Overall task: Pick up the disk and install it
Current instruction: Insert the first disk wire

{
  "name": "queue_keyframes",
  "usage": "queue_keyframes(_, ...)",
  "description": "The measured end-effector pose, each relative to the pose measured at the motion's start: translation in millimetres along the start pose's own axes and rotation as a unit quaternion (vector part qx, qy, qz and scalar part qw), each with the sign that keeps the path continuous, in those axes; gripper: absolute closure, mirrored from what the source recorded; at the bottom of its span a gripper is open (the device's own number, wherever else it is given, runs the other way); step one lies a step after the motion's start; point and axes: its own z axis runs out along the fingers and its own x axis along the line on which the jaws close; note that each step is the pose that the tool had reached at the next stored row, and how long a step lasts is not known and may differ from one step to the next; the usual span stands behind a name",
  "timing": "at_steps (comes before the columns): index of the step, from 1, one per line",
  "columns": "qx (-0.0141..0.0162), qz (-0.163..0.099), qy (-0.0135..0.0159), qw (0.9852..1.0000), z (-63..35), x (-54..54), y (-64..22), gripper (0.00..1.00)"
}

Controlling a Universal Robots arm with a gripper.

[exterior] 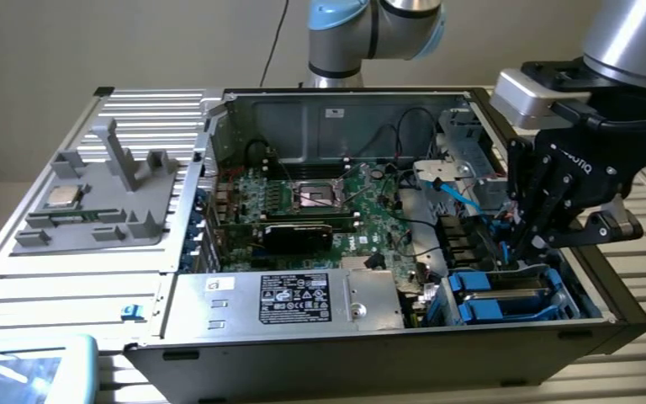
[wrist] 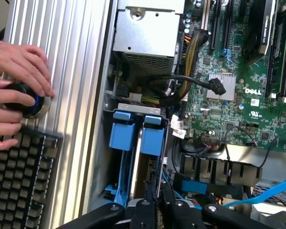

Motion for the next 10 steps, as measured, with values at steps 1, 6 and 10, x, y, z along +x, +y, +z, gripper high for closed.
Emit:
queue_keyframes(1,-0.0011,0.004,-0.0002,1.0,0.2,0.0,0.0,0.84)
queue_keyframes(6,-0.0076,0.022,-0.0016,0.9997,2.0,1.3,0.0,0.84)
queue_keyframes(10,-0.0119,0.031,-0.0023,0.9994,3.7,1.8,-0.2,0.84)
